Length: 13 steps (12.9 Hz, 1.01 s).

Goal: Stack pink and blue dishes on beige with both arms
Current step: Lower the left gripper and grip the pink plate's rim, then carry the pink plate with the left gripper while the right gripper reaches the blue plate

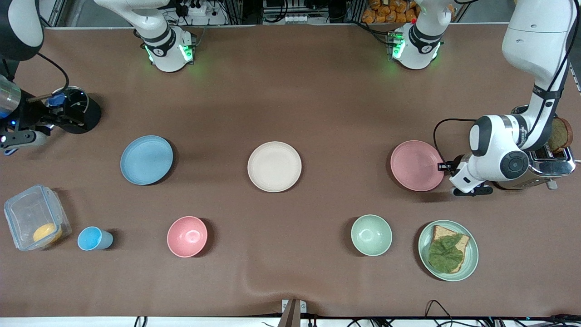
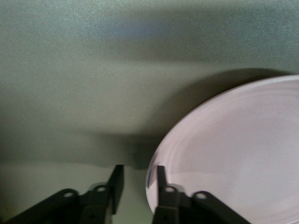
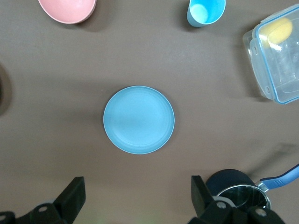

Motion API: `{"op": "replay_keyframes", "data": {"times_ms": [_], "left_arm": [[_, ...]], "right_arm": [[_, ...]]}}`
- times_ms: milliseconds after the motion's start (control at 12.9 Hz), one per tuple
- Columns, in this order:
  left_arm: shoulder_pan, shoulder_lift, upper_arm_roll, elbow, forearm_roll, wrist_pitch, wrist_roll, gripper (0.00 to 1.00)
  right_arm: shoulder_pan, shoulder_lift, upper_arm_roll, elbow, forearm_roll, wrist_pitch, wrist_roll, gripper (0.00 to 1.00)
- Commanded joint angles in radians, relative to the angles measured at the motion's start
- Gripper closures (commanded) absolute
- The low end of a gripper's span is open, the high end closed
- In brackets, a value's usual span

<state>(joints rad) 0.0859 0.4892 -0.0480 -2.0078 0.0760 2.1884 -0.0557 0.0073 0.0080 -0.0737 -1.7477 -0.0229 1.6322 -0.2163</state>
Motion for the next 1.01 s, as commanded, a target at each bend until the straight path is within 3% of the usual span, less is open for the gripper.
{"op": "replay_keyframes", "data": {"times_ms": [0,232,387,542,697,930], "left_arm": [[0.003,0.011,-0.007,0.015,-0.031,0.004,0.002,1.0],[0.003,0.003,-0.009,0.023,-0.071,0.002,0.017,1.0],[0.014,-0.03,-0.054,0.049,-0.16,-0.051,0.025,1.0],[0.008,-0.073,-0.099,0.124,-0.223,-0.151,0.011,1.0],[0.003,-0.072,-0.139,0.261,-0.228,-0.298,-0.001,1.0],[-0.041,-0.066,-0.228,0.366,-0.226,-0.369,-0.12,1.0]], "right_arm": [[-0.012,0.033,0.006,-0.003,0.006,-0.006,0.009,0.0],[-0.023,0.041,0.005,-0.004,0.047,-0.002,0.006,0.0],[-0.05,0.09,0.005,-0.007,0.047,0.011,0.006,0.0],[-0.062,0.136,0.005,-0.01,0.049,0.027,0.006,0.0],[-0.081,0.196,0.005,-0.018,0.058,0.073,0.006,0.0],[-0.104,0.23,0.006,-0.149,0.064,0.265,-0.004,0.0]]}}
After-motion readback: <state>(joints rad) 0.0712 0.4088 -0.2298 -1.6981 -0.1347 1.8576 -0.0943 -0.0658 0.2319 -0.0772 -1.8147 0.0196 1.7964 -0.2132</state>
